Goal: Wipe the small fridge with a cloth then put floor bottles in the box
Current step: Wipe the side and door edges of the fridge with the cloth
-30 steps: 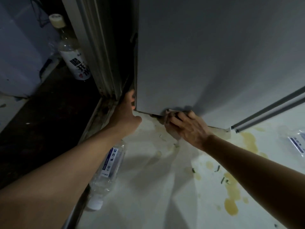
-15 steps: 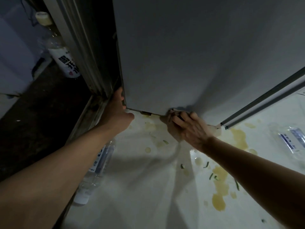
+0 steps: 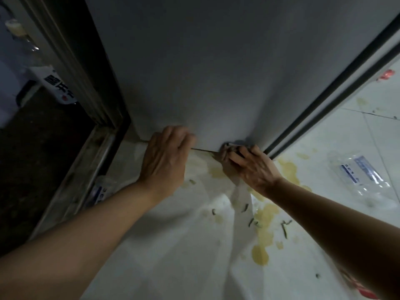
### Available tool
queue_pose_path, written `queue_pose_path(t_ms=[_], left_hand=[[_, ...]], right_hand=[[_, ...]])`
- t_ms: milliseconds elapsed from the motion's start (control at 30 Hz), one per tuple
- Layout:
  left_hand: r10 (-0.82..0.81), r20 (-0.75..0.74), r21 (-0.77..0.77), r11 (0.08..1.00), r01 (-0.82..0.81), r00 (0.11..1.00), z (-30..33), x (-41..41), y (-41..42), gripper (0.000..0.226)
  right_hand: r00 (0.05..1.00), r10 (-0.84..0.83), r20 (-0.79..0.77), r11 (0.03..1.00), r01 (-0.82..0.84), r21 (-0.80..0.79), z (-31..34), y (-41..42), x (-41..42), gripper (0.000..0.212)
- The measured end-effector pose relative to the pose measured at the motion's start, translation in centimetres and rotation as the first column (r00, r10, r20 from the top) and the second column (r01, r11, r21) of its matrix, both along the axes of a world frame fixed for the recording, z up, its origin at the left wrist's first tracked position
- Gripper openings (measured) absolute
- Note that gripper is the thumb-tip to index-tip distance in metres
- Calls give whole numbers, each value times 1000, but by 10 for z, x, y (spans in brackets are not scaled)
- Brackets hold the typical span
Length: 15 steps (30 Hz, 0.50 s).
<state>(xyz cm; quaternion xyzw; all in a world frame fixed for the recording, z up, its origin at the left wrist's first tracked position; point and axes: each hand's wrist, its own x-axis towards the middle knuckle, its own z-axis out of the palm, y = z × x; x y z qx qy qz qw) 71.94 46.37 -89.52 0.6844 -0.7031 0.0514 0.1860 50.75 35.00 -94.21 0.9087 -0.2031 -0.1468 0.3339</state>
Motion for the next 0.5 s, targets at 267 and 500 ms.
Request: queue_pose_path(t_ms=[267, 500], left_hand=[[-362, 427, 113, 930, 348, 828, 10, -17, -32, 59], [-311, 441, 302, 935, 187, 842, 26, -14, -34, 66]], right_hand=[[994, -113, 7, 987, 111, 117, 16, -2, -33, 58], [957, -284, 50, 928, 262, 266, 17, -4, -51, 59]])
